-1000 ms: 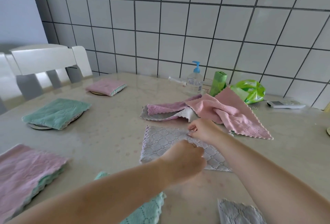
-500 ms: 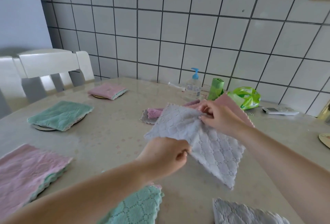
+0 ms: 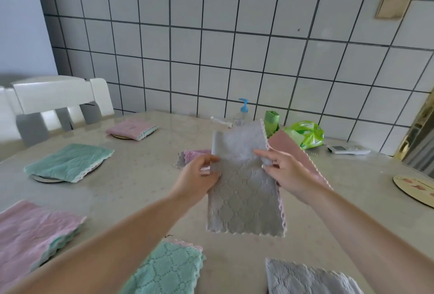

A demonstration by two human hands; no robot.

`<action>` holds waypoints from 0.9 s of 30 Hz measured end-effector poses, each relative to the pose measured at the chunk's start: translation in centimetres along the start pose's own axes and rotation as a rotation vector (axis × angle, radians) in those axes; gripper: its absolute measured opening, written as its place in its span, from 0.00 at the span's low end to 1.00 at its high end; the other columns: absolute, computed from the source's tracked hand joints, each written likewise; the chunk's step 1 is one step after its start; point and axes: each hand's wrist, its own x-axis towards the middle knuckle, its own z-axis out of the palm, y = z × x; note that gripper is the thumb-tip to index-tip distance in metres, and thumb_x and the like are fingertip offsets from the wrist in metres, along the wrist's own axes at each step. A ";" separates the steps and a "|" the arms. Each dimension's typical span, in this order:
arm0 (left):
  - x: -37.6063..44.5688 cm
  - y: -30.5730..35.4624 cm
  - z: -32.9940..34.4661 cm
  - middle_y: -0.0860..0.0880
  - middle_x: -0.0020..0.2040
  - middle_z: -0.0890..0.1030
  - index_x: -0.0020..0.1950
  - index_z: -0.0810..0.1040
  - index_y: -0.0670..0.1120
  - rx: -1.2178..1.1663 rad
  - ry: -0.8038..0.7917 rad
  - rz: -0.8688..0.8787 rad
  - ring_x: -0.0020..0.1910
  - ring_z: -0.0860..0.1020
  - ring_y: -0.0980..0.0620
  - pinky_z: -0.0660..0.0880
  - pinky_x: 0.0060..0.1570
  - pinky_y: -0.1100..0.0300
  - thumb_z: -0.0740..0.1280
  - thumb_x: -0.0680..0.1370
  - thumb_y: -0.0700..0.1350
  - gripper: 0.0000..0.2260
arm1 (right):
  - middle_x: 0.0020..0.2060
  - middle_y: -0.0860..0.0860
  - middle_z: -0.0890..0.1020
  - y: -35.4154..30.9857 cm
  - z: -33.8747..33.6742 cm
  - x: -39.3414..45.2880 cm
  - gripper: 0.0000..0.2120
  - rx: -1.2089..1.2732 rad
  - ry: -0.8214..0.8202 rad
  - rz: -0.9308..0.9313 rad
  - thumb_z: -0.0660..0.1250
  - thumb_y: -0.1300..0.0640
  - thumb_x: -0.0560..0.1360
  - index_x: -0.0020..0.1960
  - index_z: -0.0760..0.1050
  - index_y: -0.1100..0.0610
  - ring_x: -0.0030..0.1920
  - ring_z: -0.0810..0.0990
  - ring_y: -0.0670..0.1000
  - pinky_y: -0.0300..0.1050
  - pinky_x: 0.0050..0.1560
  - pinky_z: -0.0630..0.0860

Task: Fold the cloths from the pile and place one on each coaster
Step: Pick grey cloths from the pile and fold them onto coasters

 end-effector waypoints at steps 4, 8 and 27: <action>-0.7 -1.3 0.4 0.60 0.50 0.78 0.56 0.75 0.56 0.028 -0.211 -0.222 0.45 0.80 0.56 0.78 0.34 0.63 0.59 0.78 0.36 0.16 | 0.49 0.54 0.79 3.2 3.1 -1.1 0.24 0.074 -0.144 0.263 0.58 0.67 0.77 0.70 0.68 0.52 0.34 0.79 0.44 0.38 0.27 0.73; -0.7 -2.5 0.8 0.51 0.49 0.81 0.61 0.77 0.46 0.117 -0.293 -0.360 0.37 0.79 0.58 0.76 0.34 0.66 0.56 0.79 0.34 0.16 | 0.36 0.52 0.73 4.4 4.2 -1.7 0.24 0.048 -0.167 0.346 0.57 0.65 0.77 0.71 0.65 0.50 0.22 0.68 0.44 0.34 0.22 0.64; 0.5 -5.2 -1.6 0.54 0.70 0.70 0.67 0.73 0.52 1.095 -0.583 0.487 0.70 0.68 0.55 0.60 0.68 0.64 0.57 0.79 0.39 0.19 | 0.38 0.26 0.79 6.4 3.3 -5.8 0.26 -0.075 -0.068 0.059 0.63 0.71 0.72 0.46 0.79 0.37 0.42 0.79 0.32 0.33 0.51 0.73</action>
